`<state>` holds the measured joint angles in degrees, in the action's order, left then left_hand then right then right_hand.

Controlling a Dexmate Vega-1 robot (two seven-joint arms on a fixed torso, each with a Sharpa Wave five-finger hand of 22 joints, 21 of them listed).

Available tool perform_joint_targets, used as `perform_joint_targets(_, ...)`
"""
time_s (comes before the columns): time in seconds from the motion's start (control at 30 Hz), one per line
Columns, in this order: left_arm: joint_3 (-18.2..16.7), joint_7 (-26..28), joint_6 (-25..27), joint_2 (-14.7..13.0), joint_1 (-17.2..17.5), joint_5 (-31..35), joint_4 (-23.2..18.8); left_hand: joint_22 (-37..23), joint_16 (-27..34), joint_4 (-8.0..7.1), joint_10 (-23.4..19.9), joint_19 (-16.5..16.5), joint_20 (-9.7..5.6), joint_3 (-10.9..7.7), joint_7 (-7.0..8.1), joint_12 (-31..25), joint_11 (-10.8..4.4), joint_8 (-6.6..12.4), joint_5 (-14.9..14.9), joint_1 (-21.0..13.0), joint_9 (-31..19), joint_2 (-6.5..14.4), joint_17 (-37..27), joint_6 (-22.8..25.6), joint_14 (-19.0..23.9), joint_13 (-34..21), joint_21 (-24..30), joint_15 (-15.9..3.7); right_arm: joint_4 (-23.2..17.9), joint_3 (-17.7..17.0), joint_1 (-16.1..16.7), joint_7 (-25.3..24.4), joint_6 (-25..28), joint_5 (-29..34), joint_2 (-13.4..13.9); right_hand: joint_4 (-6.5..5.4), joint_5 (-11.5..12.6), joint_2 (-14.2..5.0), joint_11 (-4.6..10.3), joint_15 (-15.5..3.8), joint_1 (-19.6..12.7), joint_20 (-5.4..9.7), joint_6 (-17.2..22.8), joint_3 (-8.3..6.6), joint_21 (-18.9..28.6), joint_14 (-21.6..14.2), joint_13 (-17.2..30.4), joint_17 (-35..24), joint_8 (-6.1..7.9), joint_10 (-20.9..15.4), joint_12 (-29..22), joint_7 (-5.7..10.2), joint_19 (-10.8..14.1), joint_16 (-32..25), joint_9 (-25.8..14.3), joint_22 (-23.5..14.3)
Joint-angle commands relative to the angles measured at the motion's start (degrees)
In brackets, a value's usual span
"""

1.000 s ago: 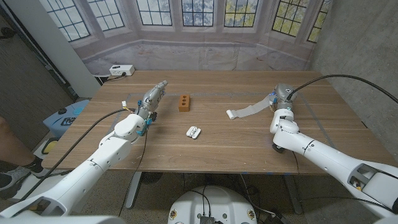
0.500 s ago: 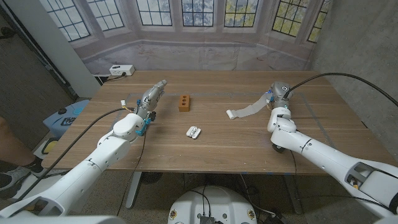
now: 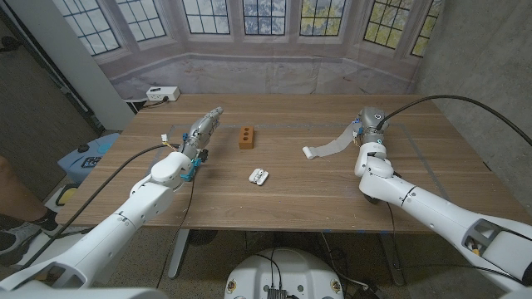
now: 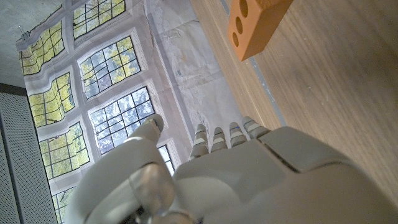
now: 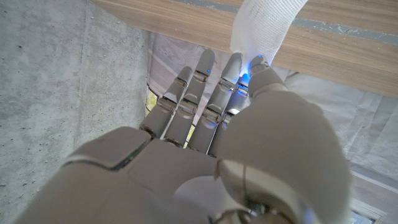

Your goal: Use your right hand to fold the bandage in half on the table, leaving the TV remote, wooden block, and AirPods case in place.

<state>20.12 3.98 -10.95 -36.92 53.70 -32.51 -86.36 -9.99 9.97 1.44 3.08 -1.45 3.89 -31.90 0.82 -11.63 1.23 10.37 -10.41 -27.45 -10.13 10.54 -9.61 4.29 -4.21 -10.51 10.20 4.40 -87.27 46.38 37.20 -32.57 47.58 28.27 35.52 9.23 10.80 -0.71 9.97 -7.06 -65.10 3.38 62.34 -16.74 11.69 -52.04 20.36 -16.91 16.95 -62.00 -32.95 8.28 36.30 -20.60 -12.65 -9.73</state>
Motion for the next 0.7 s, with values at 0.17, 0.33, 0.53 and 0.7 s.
perform_joint_targets(0.17,0.2,-1.6,-0.4,-0.4,-0.4,-0.1,0.6,-0.1,0.0,0.17,0.8,0.0,0.21,0.03,0.04,0.3,0.25,-0.08,-0.2,0.1,-0.2,-0.2,-0.1,-0.3,-1.0,-0.3,0.5,0.16,-3.9,0.1,1.3,0.8,4.7,1.2,-0.6,-0.06,0.1,-0.24,0.11,-6.54,-0.6,5.07,0.3,0.19,0.0,-0.9,0.4,-0.3,0.04,-0.3,-0.3,-0.17,0.6,-0.4,-0.1,-0.2)
perform_joint_targets(0.33,0.2,-1.5,-0.5,-0.3,-0.4,-0.1,0.7,-0.1,0.0,0.18,0.9,-0.1,0.32,0.05,0.04,0.3,0.15,-0.09,-0.2,0.2,-0.2,-0.2,-0.1,-0.4,-1.1,-0.3,0.5,0.27,-5.0,0.3,1.3,1.2,6.3,1.5,-0.6,-0.06,0.2,-0.31,0.20,-6.53,-0.8,5.02,0.5,0.29,0.0,-1.1,0.6,-0.5,0.08,-0.5,-0.4,-0.21,0.6,-0.5,-0.1,-0.2)
perform_joint_targets(0.53,0.3,-1.5,-0.5,-0.3,-0.5,-0.1,0.8,-0.1,0.0,0.20,0.9,-0.1,0.32,0.06,-0.03,0.3,0.09,-0.07,-0.2,0.2,-0.2,-0.1,-0.1,-0.4,-1.1,-0.3,0.5,0.38,-6.5,0.9,1.3,2.0,8.6,2.2,-0.5,0.00,0.2,-0.43,0.24,-6.58,-1.2,4.92,0.6,0.35,0.0,-1.2,0.7,-0.5,0.05,-0.3,-0.4,-0.37,0.8,-0.4,-0.1,-0.3)
perform_joint_targets(0.7,0.3,-1.7,-0.6,-0.2,-0.5,-0.1,1.0,-0.1,0.0,0.22,0.9,-0.2,0.33,0.06,-0.07,0.3,0.13,-0.04,-0.2,0.2,-0.2,-0.1,-0.1,-0.4,-1.2,-0.3,0.6,0.40,-7.8,1.4,1.3,2.7,10.0,2.6,-0.1,0.07,0.2,-0.44,0.10,-6.58,-1.5,4.74,0.6,0.43,0.1,-1.3,0.8,-0.7,0.03,-0.7,-0.6,-0.39,0.9,-0.5,-0.1,-0.3)
